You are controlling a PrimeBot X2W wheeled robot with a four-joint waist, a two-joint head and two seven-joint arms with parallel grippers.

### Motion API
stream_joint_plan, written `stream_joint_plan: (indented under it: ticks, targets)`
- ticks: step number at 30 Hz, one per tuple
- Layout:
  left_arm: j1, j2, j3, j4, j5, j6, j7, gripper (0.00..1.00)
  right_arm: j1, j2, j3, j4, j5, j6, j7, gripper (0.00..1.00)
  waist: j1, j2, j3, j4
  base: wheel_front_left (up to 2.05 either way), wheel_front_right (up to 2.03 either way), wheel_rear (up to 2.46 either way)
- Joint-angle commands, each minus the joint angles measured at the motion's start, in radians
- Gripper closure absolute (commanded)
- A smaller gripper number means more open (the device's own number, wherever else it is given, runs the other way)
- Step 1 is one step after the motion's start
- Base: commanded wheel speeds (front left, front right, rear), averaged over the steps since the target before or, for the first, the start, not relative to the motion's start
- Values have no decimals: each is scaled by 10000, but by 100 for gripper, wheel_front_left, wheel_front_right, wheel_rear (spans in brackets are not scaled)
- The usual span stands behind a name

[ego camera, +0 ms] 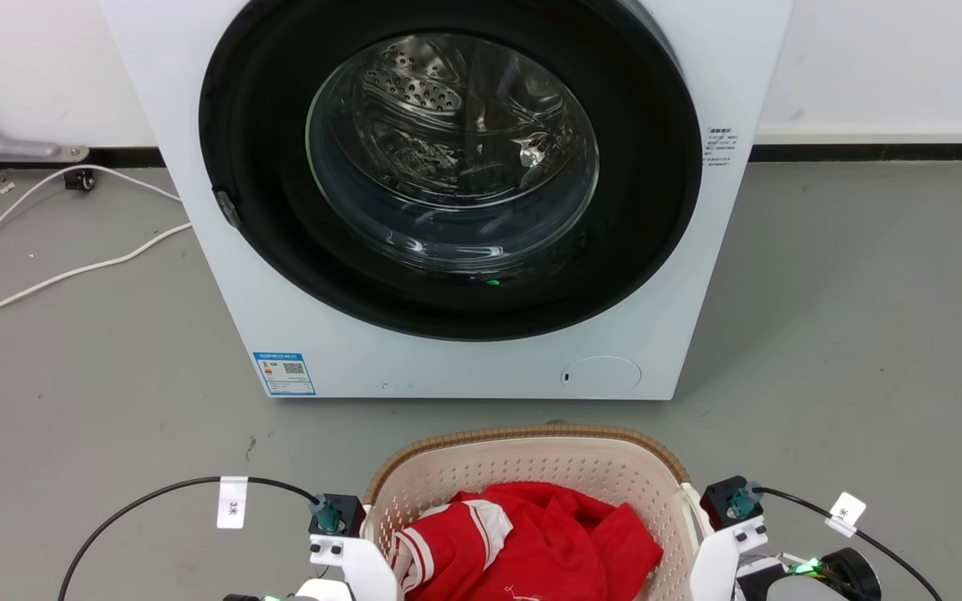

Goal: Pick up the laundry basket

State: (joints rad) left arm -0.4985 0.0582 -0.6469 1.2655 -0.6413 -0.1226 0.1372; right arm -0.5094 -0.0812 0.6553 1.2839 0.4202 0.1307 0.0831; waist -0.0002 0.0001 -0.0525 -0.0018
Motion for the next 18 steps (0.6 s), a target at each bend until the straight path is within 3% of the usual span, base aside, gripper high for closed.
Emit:
stream_joint_plan:
  ticks: [1, 18]
  targets:
    - [26, -80, -100, -80, -57, -127, -27, 100, 130, -15, 138, -87, 55, 0, 10, 100, 2, -1, -32, -12, 0, 0, 0]
    - [78, -17, -517, 21, -576, -128, -37, 100, 158, -158, 975, -120, 949, 0, 176, 100, 2, -1, -154, -49, 0, 0, 0]
